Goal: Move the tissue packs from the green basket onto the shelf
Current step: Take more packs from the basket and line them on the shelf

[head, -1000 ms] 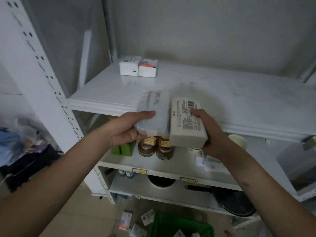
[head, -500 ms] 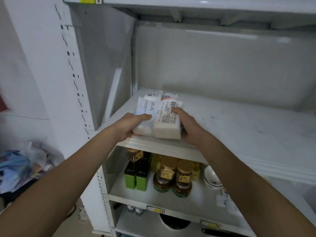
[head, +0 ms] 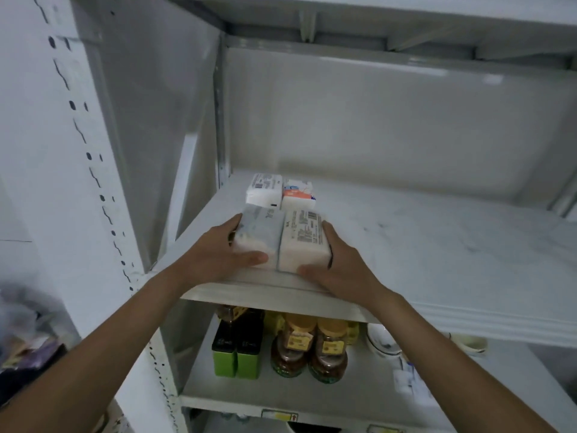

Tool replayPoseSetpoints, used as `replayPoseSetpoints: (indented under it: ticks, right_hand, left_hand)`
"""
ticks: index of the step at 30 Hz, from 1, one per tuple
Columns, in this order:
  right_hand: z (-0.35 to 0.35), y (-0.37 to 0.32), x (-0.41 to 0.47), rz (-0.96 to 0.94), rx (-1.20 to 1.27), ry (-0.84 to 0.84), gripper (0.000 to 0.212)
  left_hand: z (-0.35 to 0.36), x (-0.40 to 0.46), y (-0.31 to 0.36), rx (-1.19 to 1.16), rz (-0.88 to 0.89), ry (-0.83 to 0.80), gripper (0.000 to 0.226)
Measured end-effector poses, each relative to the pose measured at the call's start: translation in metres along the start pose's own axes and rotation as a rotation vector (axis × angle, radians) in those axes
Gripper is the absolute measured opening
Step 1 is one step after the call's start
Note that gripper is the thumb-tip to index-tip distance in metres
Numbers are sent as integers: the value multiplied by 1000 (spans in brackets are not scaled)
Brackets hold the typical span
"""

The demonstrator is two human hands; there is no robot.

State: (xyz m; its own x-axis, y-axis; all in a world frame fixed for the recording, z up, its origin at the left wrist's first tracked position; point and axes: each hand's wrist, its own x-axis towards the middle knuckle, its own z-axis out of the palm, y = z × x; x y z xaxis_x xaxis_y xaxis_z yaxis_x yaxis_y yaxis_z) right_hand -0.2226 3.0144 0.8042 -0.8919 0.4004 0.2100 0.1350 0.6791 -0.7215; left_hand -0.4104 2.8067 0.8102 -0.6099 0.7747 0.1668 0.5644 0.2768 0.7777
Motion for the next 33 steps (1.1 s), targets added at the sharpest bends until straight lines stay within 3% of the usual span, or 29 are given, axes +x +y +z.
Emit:
replayPoseSetpoints:
  ticks: [4, 6, 10, 19, 23, 26, 29, 31, 33]
  right_hand:
    - [6, -3, 27, 20, -38, -16, 100]
    - [6, -2, 41, 44, -61, -8, 104]
    - [0, 4, 69, 94, -119, 9, 104]
    - [2, 11, 115, 165, -169, 11, 107]
    - [4, 11, 130, 201, -174, -3, 110]
    - [3, 13, 130, 191, -166, -5, 112]
    - [1, 17, 106, 194, -12, 80, 113]
    - [-1, 20, 77, 184, 17, 110, 108]
    - [-4, 27, 44, 126, -156, 123, 89]
  left_hand:
    - [-7, 28, -9, 75, 19, -46, 102]
    - [-6, 43, -21, 116, 34, -5, 97]
    - [1, 64, -31, 83, 63, 67, 85]
    - [-7, 106, -31, 214, 31, 98, 84]
    - [-12, 115, -24, 239, -34, 73, 104]
    - [-12, 116, -23, 229, -75, 67, 107]
    - [-5, 108, -29, 232, -125, 102, 117]
    - [1, 90, -30, 243, -93, 151, 124]
    - [7, 63, -23, 279, -15, 219, 117]
